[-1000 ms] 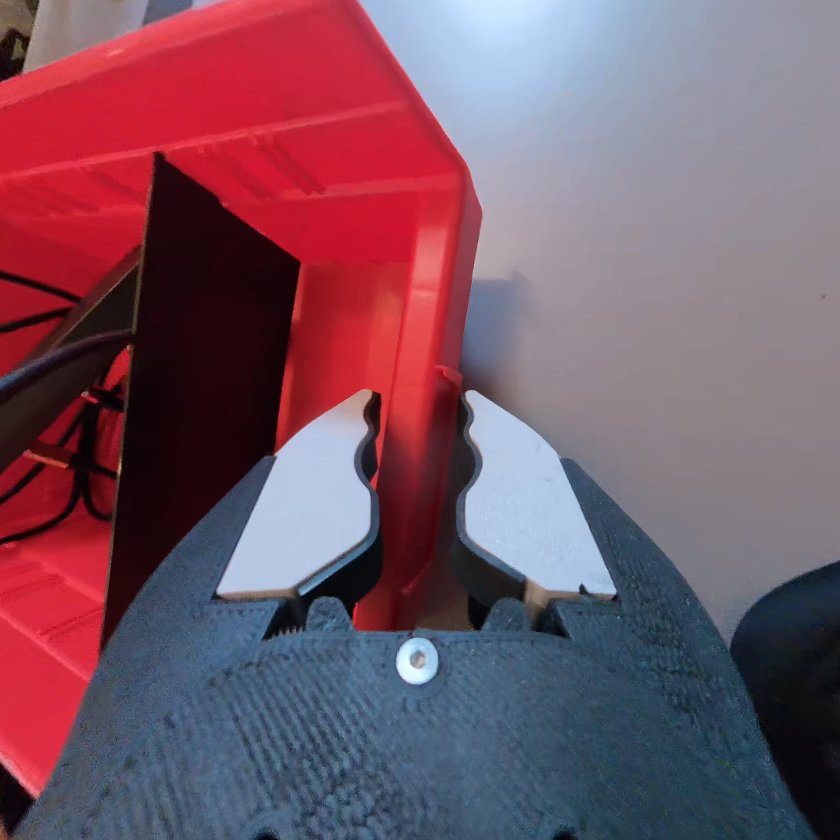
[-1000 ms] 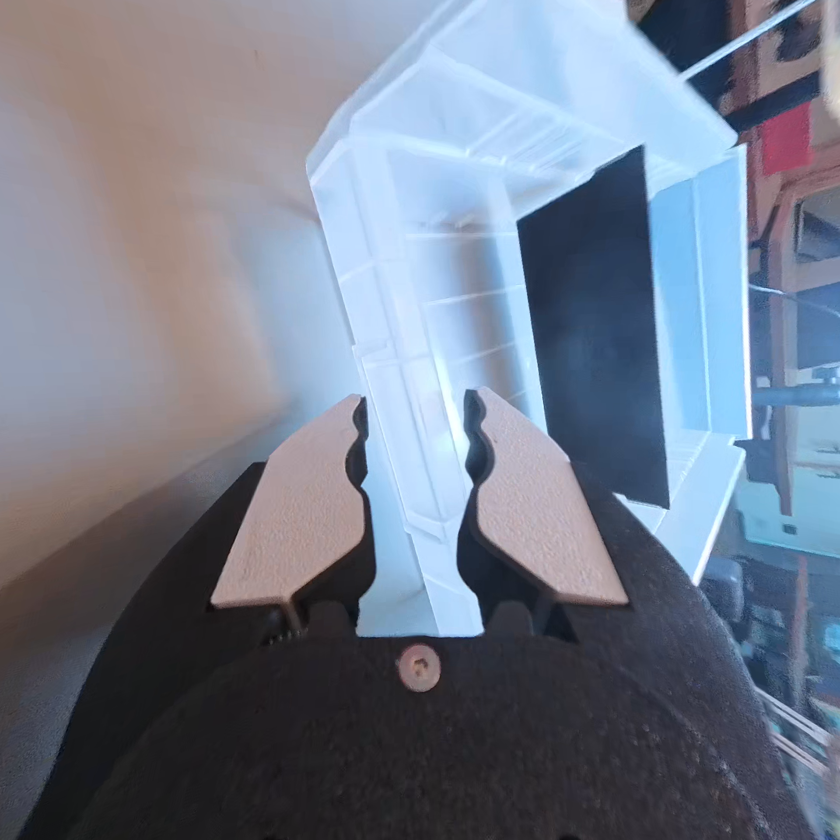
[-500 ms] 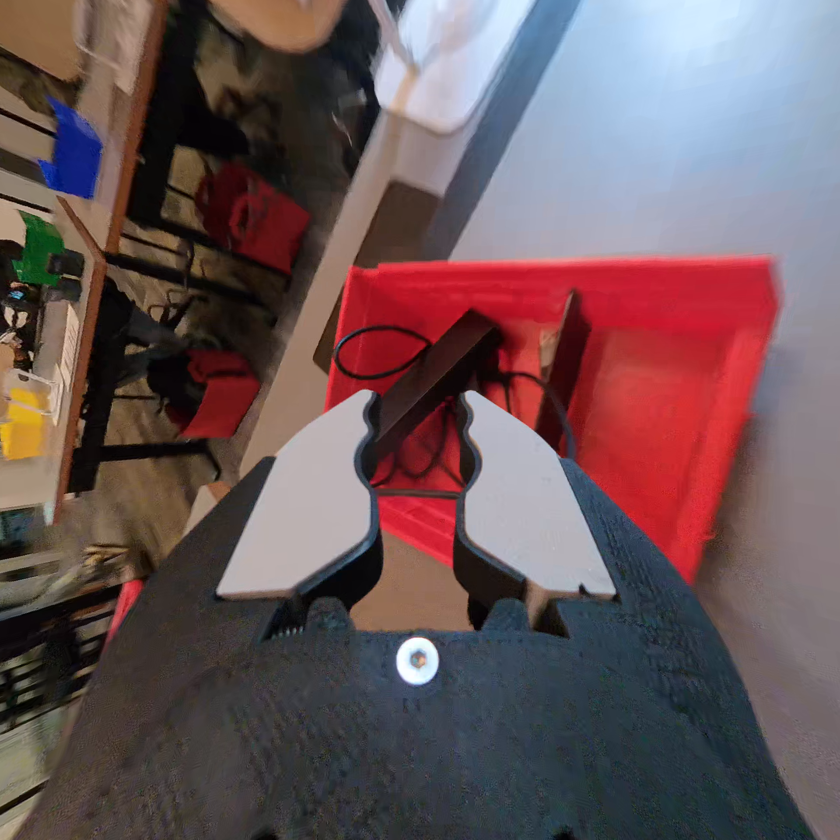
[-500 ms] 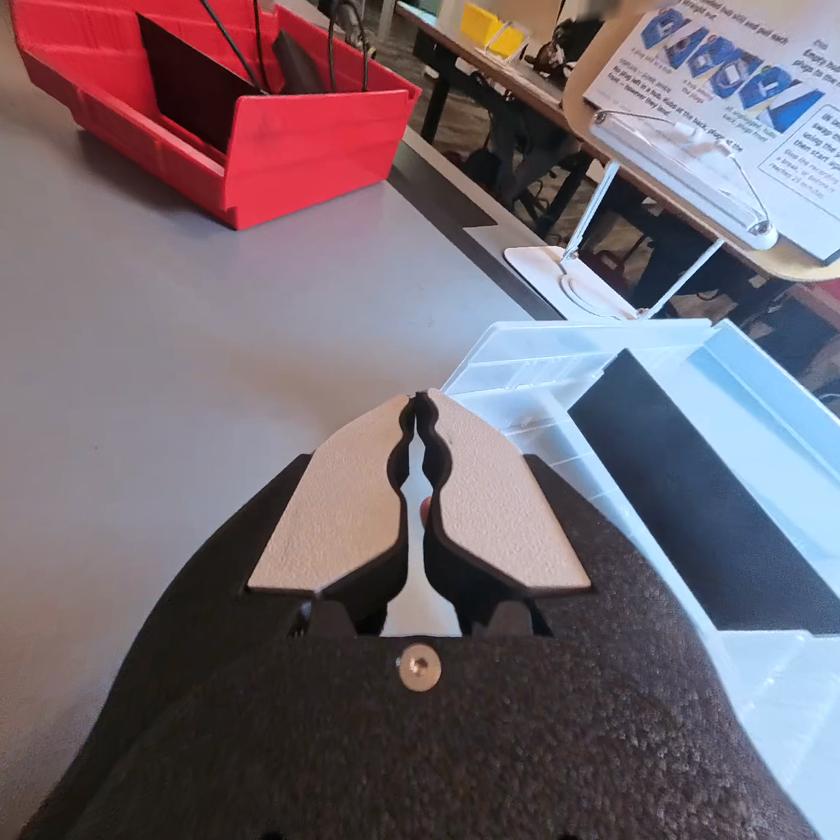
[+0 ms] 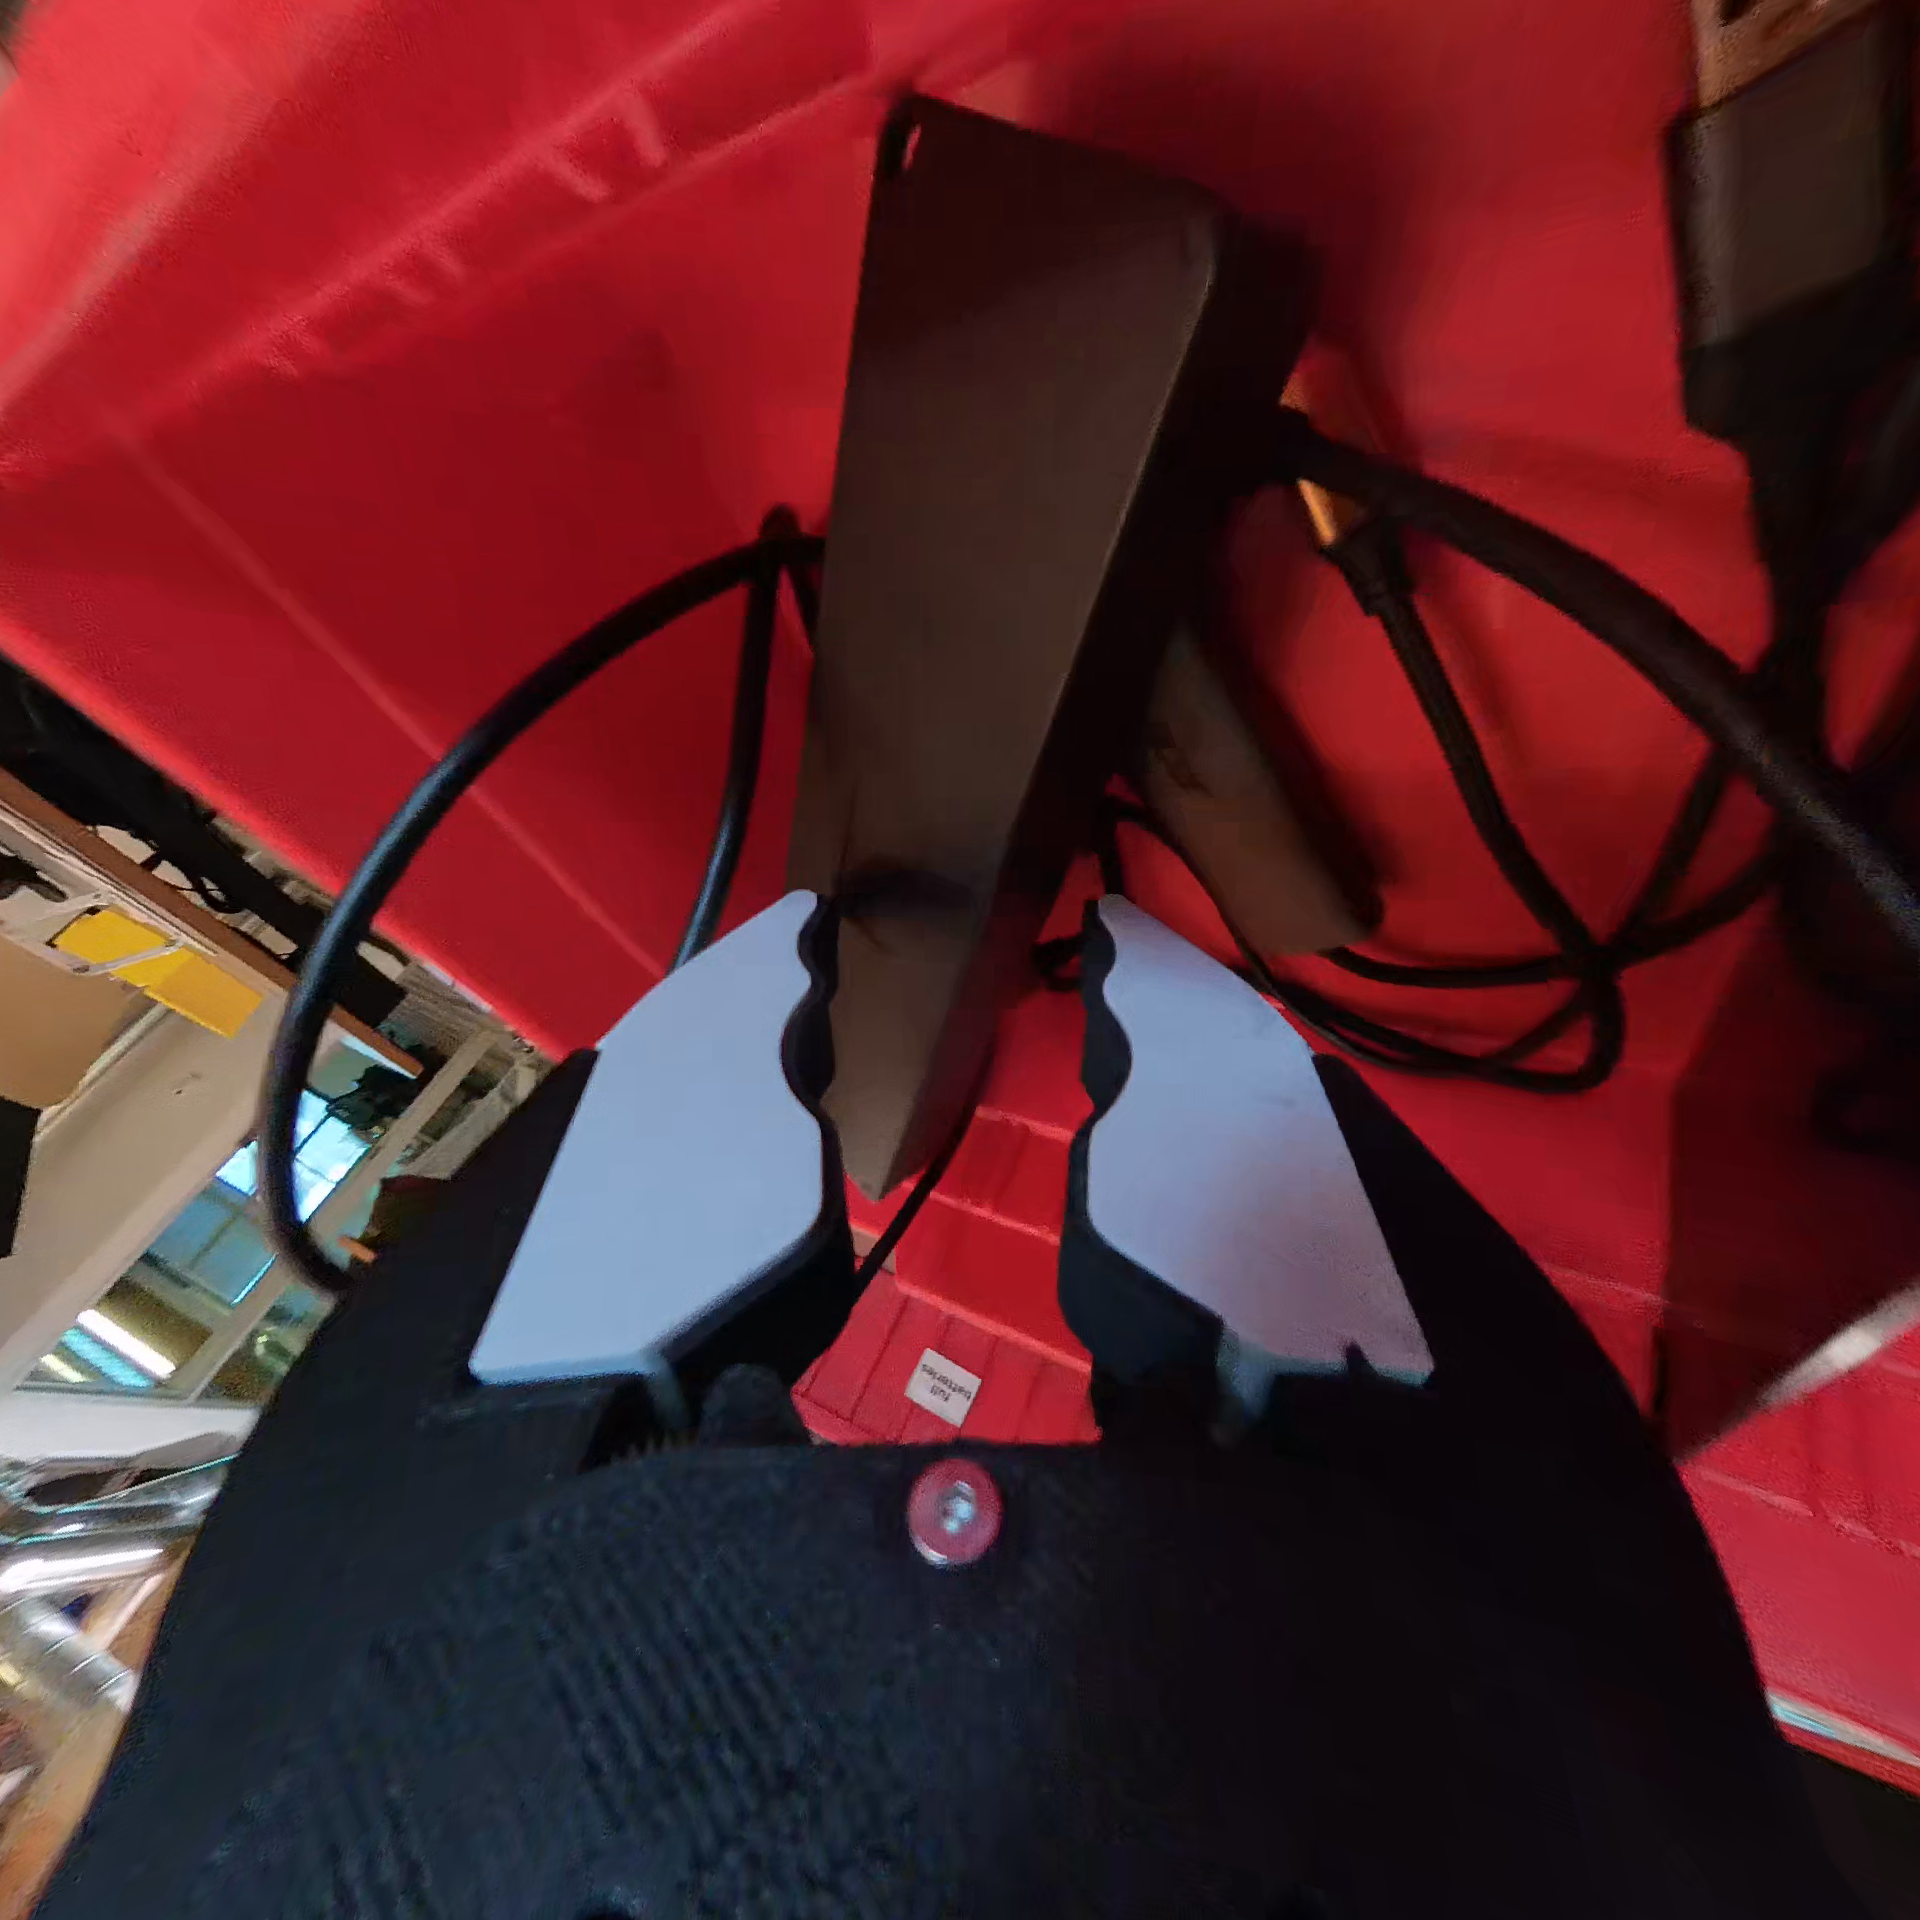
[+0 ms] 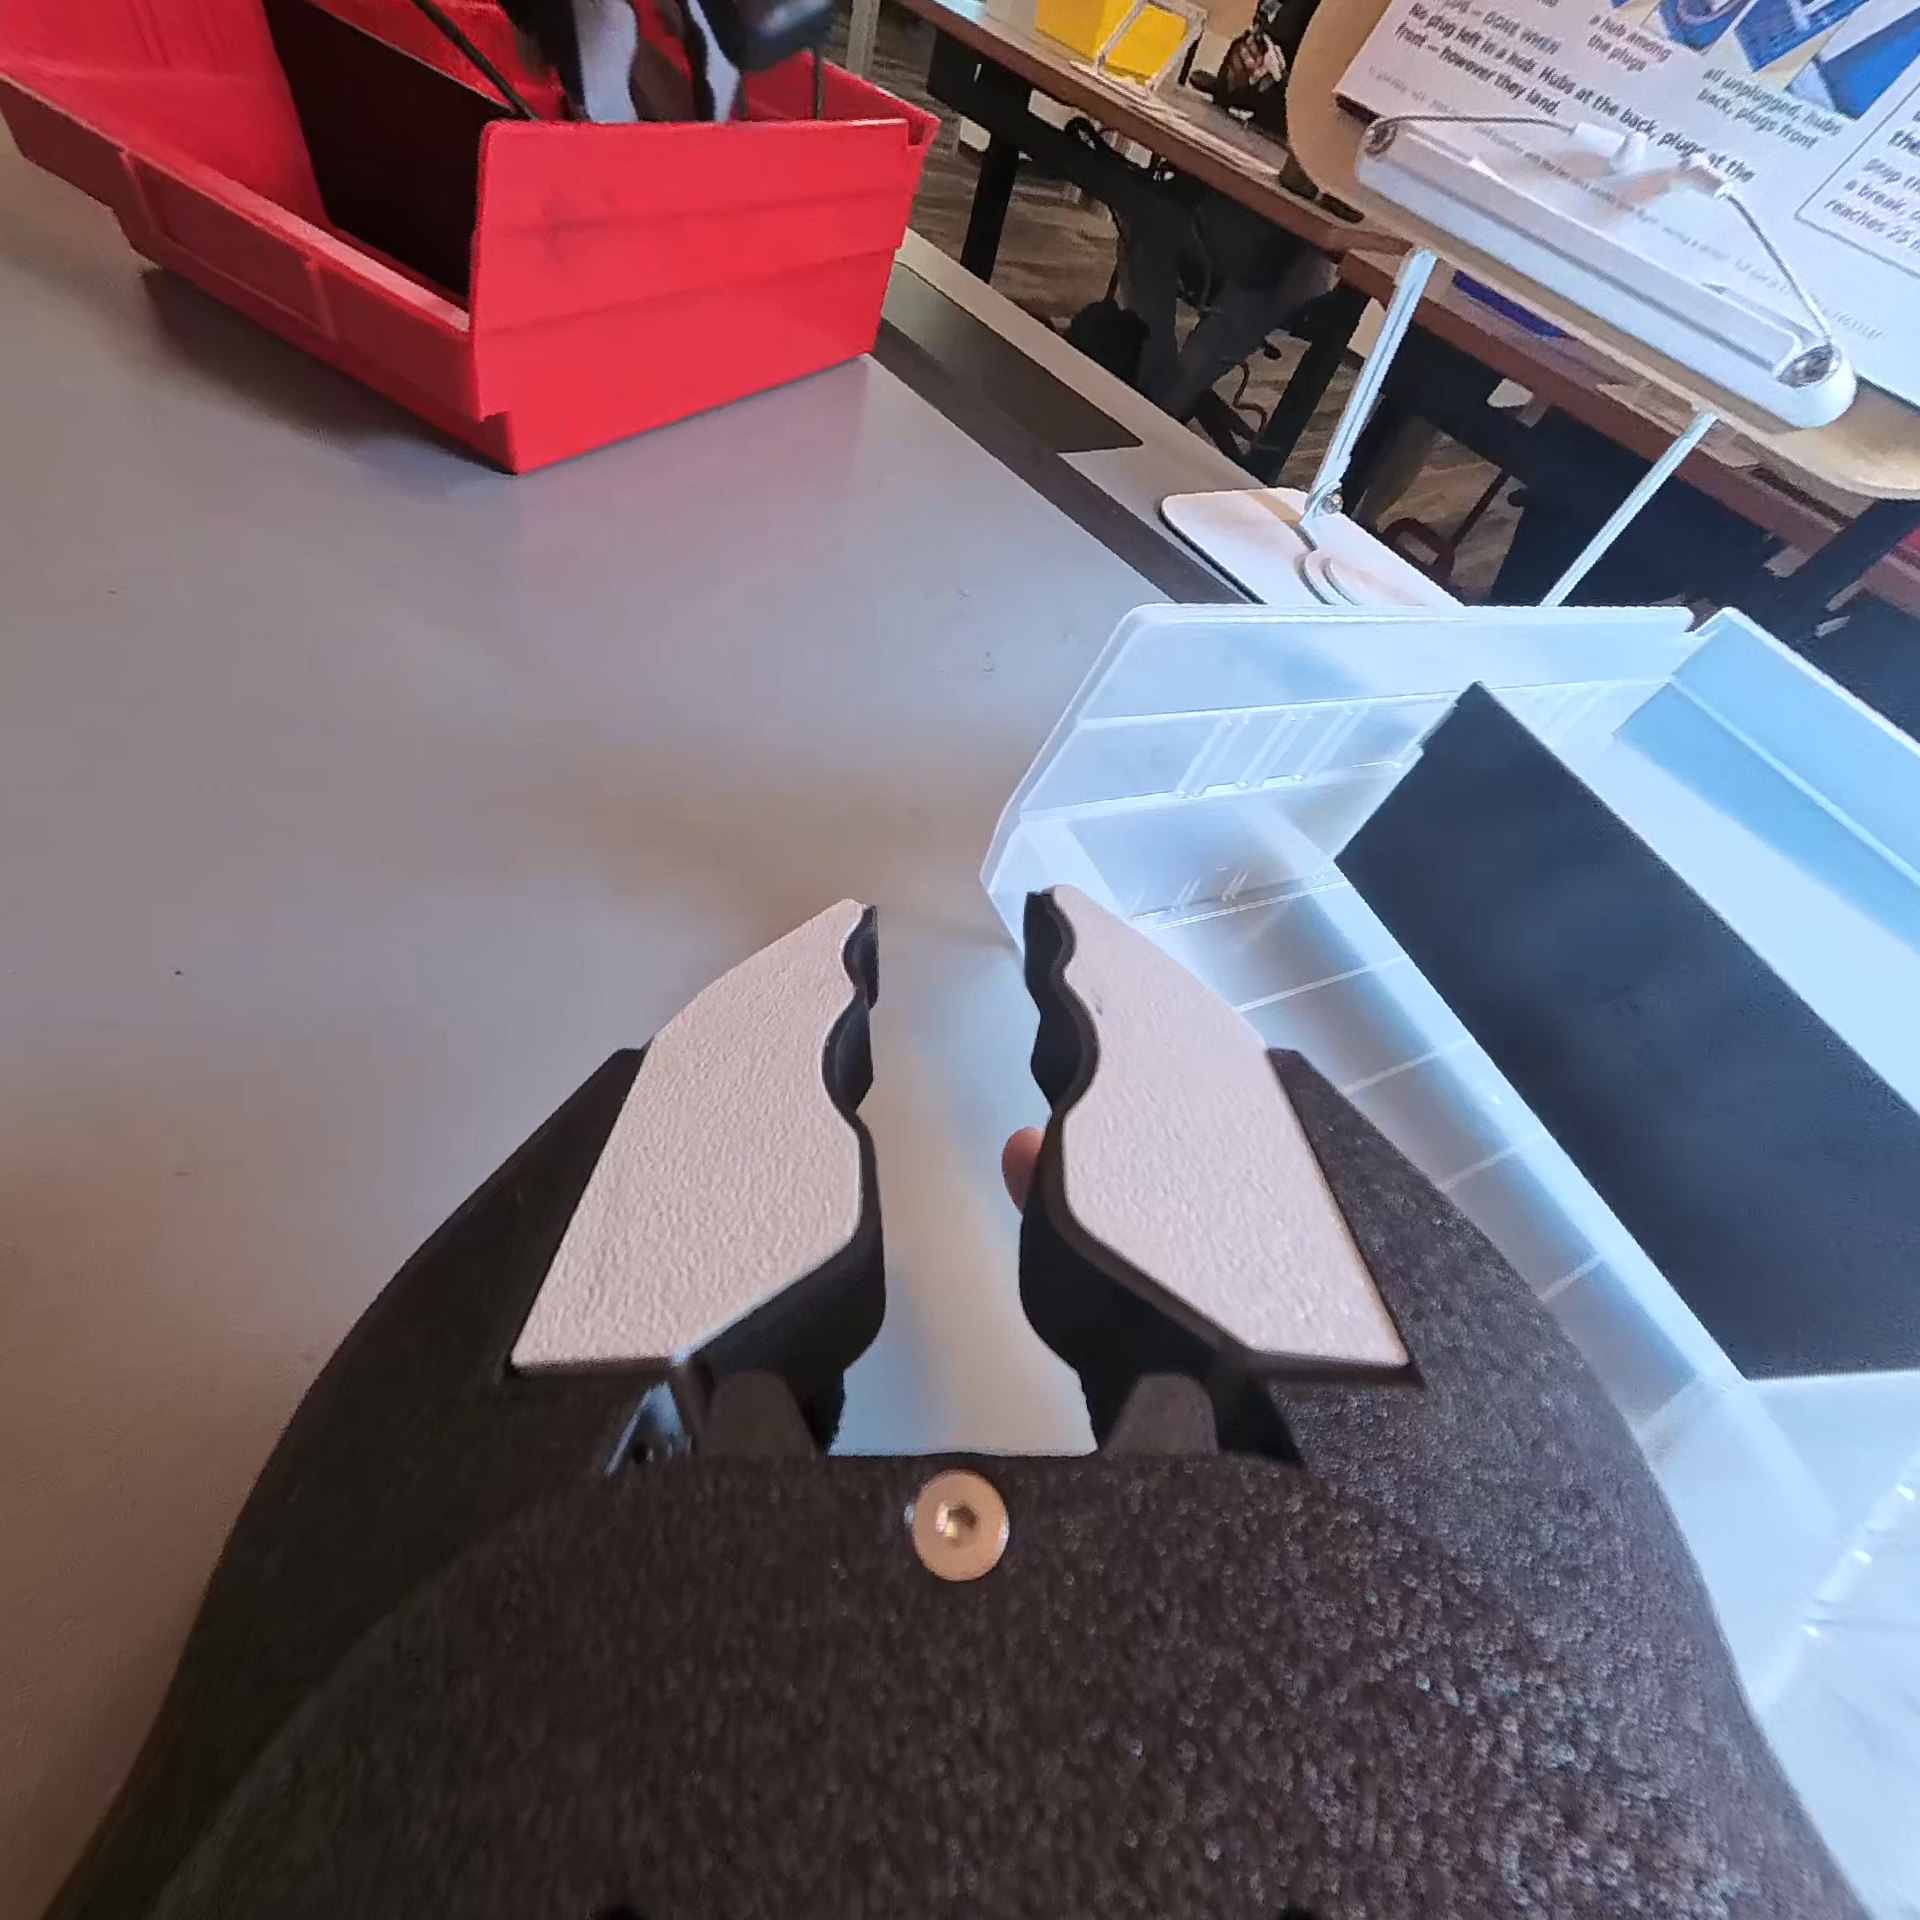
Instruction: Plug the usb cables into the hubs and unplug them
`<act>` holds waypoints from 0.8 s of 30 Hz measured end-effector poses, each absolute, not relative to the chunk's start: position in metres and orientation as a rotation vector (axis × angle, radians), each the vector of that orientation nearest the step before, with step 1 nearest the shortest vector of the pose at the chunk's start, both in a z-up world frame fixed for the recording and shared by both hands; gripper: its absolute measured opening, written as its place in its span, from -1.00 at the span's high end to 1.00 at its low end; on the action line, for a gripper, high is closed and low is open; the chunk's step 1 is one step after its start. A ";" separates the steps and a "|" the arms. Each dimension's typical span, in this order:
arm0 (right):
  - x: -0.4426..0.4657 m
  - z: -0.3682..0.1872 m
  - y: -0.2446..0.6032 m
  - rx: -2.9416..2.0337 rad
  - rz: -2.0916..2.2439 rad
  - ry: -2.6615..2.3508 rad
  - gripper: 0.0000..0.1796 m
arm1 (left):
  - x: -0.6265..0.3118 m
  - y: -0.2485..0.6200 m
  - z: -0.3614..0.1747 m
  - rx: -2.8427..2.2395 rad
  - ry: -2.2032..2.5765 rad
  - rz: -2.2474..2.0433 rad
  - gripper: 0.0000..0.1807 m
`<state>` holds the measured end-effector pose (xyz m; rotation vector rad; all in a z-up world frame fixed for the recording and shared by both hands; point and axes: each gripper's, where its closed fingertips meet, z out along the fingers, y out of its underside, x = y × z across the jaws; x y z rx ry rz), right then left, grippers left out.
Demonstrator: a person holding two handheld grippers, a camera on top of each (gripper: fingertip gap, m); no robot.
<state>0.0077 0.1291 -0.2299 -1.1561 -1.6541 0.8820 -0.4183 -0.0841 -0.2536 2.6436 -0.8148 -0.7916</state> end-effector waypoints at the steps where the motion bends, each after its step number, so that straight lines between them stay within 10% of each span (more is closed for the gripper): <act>1: 0.007 -0.231 0.128 -1.154 0.884 -1.663 0.70 | -0.423 -0.083 -0.258 2.618 -0.830 -0.820 0.50; 11: 0.009 -0.232 0.124 -1.127 0.865 -1.681 0.76 | -0.426 -0.078 -0.210 2.717 -0.812 -1.046 0.70; 24: 0.010 -0.215 0.114 -1.103 0.949 -1.621 0.78 | -0.348 -0.049 0.006 3.593 -0.476 -1.245 0.71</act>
